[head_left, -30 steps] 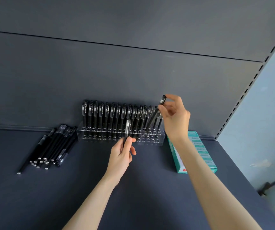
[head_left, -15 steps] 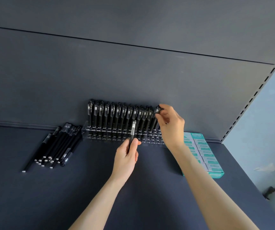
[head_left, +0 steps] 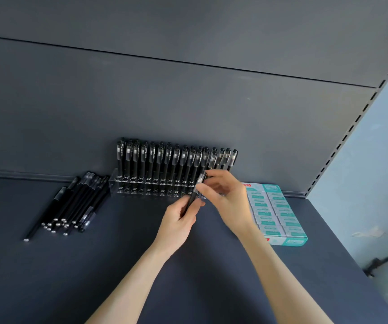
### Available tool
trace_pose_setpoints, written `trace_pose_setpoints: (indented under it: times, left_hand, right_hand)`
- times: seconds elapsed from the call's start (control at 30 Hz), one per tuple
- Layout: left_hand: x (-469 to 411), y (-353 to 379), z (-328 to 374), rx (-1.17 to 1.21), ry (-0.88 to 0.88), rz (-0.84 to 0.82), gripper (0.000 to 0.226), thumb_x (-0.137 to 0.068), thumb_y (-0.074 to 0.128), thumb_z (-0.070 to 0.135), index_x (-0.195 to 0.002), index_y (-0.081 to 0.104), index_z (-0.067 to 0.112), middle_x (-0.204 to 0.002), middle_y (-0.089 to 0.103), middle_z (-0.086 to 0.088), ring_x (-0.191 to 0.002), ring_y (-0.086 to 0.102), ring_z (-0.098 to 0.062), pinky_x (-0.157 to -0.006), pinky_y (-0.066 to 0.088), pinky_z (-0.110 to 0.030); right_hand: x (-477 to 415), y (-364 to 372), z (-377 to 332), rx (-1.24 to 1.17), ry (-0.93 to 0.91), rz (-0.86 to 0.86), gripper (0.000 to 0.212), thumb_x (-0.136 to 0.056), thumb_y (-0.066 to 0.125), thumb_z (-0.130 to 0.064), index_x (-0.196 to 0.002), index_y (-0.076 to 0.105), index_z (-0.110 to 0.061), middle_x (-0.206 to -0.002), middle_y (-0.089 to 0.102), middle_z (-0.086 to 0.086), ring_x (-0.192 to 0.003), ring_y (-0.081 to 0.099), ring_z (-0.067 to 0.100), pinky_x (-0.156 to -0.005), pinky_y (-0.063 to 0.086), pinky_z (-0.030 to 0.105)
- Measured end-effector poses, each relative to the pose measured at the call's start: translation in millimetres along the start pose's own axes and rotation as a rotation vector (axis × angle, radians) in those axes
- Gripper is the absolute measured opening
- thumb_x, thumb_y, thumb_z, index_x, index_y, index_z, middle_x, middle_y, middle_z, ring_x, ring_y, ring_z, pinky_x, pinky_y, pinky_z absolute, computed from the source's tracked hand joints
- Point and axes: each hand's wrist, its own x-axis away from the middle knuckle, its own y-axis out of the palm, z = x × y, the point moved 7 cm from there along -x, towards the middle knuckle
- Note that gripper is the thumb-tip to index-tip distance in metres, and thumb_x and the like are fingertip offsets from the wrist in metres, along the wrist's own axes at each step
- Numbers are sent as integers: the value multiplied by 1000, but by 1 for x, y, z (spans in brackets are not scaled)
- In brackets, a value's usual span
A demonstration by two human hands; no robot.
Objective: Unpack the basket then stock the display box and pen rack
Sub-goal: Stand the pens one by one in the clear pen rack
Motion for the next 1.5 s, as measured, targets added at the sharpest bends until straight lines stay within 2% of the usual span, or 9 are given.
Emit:
trace_pose_setpoints:
  times: [0.1,0.2,0.33,0.5,0.63,0.7,0.83,1.13,1.5]
  left_hand:
    - [2,4,-2,3,-20,-57,32,-95,54,29,-91,57,-2,-58,31,-3,-50,28,-13,-45,24,-22]
    - [1,1,-4,41,-34,-34,14,-95,55,20,-93,64,8,-59,50,3,-50,40,-10,-48,35,-18]
    - [1,-5,-6,5,-32,20,14,-94,55,11,-99,66,20,-80,71,5,-71,63,-7,-68,48,-16]
    - [1,-46,2,-208,26,395,16,-89,64,21,-104,61,20,-108,62,1,-95,59,-5,-74,42,-7]
    - [-1,-89,10,-444,-31,693,62,-78,75,33,-127,46,8,-132,41,-13,-122,38,-28,-103,32,-43]
    - [-4,-107,10,-557,-91,756,86,-73,79,38,-137,35,3,-143,29,-18,-131,28,-34,-107,22,-49]
    - [-15,-127,1,-623,-127,714,106,-69,81,44,-145,23,-2,-151,22,-19,-138,21,-36,-111,21,-50]
    - [-25,-134,-8,-589,-100,637,100,-71,78,45,-144,28,-1,-145,30,-19,-135,27,-34,-110,28,-48]
    - [-23,-135,-12,-546,-112,637,99,-72,77,47,-145,27,4,-147,28,-14,-138,24,-29,-109,32,-51]
  right_hand:
    - [4,-3,2,-54,8,31,27,-80,72,-12,-93,60,-33,-75,71,-10,-70,67,8,-68,49,16]
    - [4,-15,3,-104,11,112,26,-83,69,-8,-94,60,-30,-74,71,-11,-71,66,8,-70,50,19]
    - [3,-29,2,-74,-11,219,26,-83,68,-9,-97,59,-29,-73,70,-7,-72,65,13,-71,51,23]
    - [-9,-49,-16,68,-123,345,24,-85,66,-10,-103,61,-26,-76,68,-6,-73,65,11,-72,50,19]
    - [-28,-57,-34,190,-226,410,21,-86,65,-12,-106,63,-21,-76,66,-6,-72,63,11,-71,48,17]
    - [-35,-57,-39,235,-255,428,22,-87,64,-12,-108,62,-18,-78,66,-4,-73,63,13,-73,50,22]
    - [-42,-54,-37,294,-244,417,22,-88,63,-12,-110,62,-15,-81,65,-2,-74,63,17,-76,52,33]
    - [-45,-42,-20,375,-182,354,22,-89,61,-15,-111,61,-16,-84,66,-2,-74,62,21,-77,51,41]
    - [-51,-32,-1,636,-55,230,22,-91,57,-19,-114,59,-17,-87,73,-2,-80,63,28,-75,48,36]
